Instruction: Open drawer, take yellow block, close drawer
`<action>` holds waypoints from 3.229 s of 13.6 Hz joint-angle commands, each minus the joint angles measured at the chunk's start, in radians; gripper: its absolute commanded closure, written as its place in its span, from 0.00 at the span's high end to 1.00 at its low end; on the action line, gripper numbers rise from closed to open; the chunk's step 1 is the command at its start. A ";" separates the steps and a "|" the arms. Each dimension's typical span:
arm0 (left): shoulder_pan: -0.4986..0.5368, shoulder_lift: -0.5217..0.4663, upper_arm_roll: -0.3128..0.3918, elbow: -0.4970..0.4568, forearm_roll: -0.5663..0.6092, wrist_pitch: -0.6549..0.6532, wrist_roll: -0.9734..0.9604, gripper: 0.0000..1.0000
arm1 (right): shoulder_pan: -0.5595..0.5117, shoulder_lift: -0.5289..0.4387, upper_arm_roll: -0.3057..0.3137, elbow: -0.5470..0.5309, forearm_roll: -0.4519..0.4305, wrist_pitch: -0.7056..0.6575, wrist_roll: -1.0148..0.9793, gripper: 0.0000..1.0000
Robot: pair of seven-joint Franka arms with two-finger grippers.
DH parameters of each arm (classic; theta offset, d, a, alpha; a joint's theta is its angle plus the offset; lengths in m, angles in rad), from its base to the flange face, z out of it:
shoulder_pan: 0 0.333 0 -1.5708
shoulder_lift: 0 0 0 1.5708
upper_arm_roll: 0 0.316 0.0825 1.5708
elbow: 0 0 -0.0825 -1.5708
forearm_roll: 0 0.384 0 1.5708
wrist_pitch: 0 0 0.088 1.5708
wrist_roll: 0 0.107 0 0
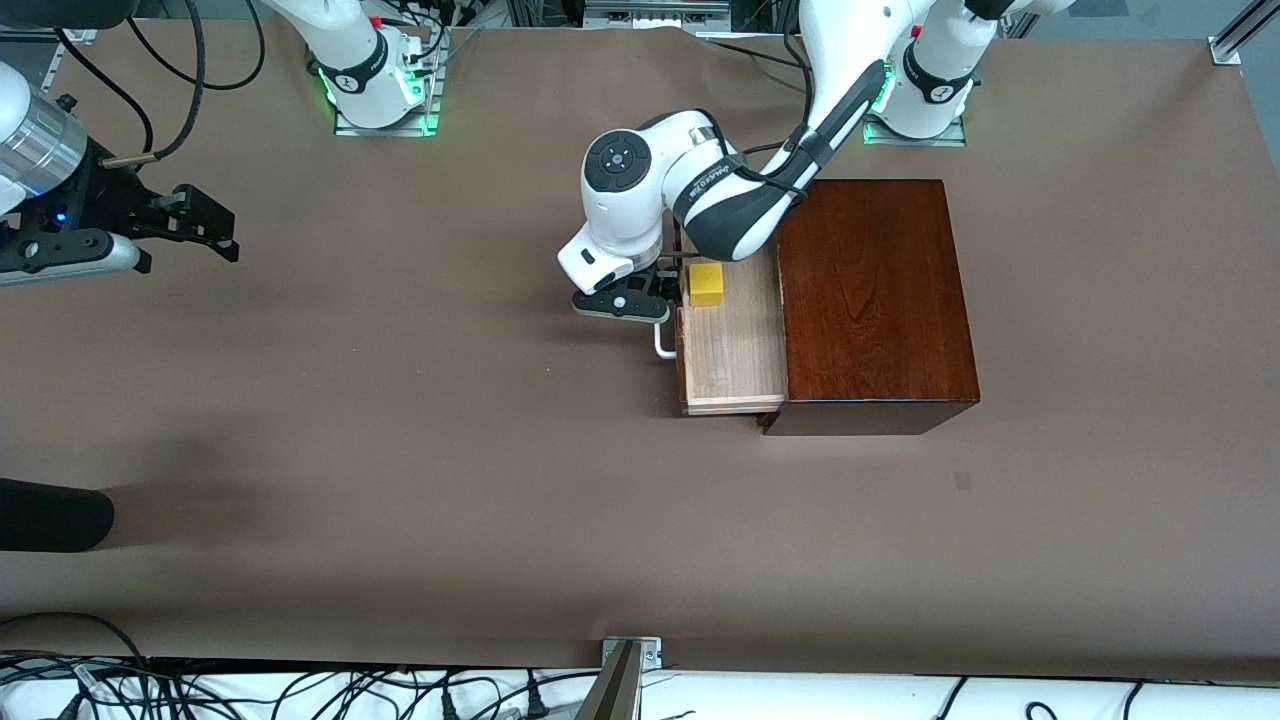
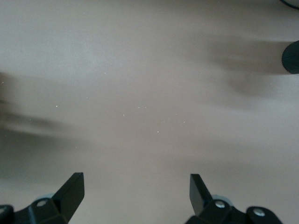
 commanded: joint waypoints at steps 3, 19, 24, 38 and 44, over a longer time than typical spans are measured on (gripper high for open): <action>0.024 -0.121 -0.005 0.032 -0.002 -0.171 0.005 1.00 | 0.003 0.000 0.000 0.014 0.000 -0.012 0.009 1.00; 0.540 -0.529 0.178 0.001 -0.215 -0.548 0.711 1.00 | 0.220 0.141 0.288 0.055 0.040 -0.002 -0.034 1.00; 0.555 -0.728 0.308 -0.286 -0.292 -0.362 0.793 1.00 | 0.417 0.406 0.330 0.282 0.037 0.085 -0.196 1.00; 0.580 -0.721 0.246 -0.267 -0.182 -0.415 0.822 1.00 | 0.578 0.612 0.325 0.316 -0.106 0.366 -0.493 1.00; 0.574 -0.719 0.246 -0.265 -0.182 -0.421 0.824 1.00 | 0.590 0.658 0.325 0.324 -0.160 0.419 -0.499 1.00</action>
